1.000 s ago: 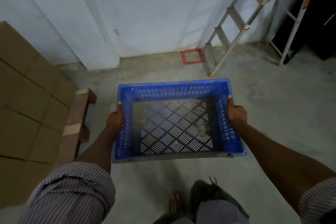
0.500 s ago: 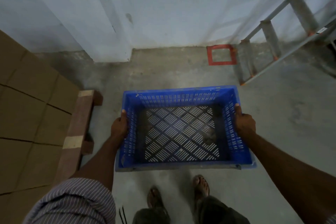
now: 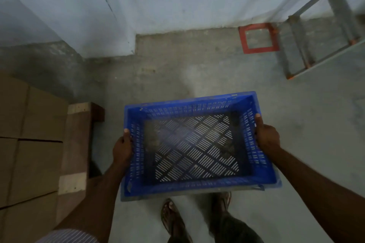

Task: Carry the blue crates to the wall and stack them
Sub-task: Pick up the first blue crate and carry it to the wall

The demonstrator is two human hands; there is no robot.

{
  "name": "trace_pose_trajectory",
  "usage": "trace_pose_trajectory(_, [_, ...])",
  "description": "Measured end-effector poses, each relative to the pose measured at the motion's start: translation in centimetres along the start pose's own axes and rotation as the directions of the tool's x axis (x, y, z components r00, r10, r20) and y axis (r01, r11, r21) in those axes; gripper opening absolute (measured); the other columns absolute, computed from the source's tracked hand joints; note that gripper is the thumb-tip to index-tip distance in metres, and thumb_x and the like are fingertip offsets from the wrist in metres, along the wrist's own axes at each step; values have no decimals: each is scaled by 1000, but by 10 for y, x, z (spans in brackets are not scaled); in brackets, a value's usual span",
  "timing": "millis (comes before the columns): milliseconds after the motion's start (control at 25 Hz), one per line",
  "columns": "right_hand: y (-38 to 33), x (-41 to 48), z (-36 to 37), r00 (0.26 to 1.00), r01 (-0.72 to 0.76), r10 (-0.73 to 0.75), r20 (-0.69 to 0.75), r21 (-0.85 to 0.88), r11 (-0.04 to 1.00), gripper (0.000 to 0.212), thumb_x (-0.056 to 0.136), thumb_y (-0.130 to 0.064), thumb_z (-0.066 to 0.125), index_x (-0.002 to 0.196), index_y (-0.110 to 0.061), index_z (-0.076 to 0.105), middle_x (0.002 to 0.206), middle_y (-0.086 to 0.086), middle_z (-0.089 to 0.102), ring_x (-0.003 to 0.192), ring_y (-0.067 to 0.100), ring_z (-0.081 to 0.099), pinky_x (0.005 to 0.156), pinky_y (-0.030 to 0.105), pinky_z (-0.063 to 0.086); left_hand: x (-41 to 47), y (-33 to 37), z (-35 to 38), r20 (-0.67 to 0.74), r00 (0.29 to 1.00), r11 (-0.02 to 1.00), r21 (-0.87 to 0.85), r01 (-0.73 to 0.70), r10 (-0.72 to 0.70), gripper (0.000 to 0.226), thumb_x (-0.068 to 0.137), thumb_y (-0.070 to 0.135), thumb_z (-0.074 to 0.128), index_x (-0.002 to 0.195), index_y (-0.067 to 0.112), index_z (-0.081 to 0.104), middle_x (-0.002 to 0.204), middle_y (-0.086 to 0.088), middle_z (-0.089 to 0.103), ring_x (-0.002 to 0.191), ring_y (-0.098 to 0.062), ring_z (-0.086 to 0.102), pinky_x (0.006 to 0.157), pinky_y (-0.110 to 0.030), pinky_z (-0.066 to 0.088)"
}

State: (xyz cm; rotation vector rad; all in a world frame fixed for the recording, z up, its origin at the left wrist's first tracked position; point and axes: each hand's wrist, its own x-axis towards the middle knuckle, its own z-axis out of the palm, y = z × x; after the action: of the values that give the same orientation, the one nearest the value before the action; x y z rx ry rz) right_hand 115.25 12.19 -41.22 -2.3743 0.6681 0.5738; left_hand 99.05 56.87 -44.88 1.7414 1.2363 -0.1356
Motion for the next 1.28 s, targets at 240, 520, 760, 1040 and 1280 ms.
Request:
trace_pose_trajectory(240, [-74,71,25,1000,10,-10,-17,48,999,115,59,-107,10,73,-9,68,83,25,71,83,41,69,88,48,55,81,77,14,-2,1000,1000,-21,-12,12,92,62,103,32,74,16,59,62,-7,56,57,-25,49,66,-44,41])
trace_pose_trajectory(520, [-181,185,48,999,27,-25,-45,37,999,118,57,-108,9,75,-8,68,84,25,71,82,40,69,85,47,55,192,169,52,33,999,999,-45,-14,15,68,91,79,38,75,17,62,66,-8,61,59,-25,54,67,-41,46])
trace_pose_trajectory(760, [-243,300,116,998,31,-29,-52,39,999,124,52,-110,4,73,-6,69,82,26,71,83,41,69,85,44,53,331,206,104,67,997,997,-66,-45,50,57,103,60,37,91,11,65,75,-14,62,61,-25,55,66,-39,47])
trace_pose_trajectory(1040, [-277,465,207,995,66,-59,-77,90,994,125,48,-111,11,76,-6,71,85,29,71,83,43,71,88,52,57,492,222,197,25,991,987,-100,-125,128,53,103,58,41,90,13,66,67,-9,57,52,-22,48,53,-28,41])
trace_pose_trajectory(1280, [-310,540,241,993,91,-73,-96,207,974,105,60,-106,28,70,-9,67,72,21,70,64,37,68,74,51,60,580,237,252,19,983,977,-117,-180,183,58,101,62,40,98,10,66,67,-7,58,52,-21,47,51,-28,41])
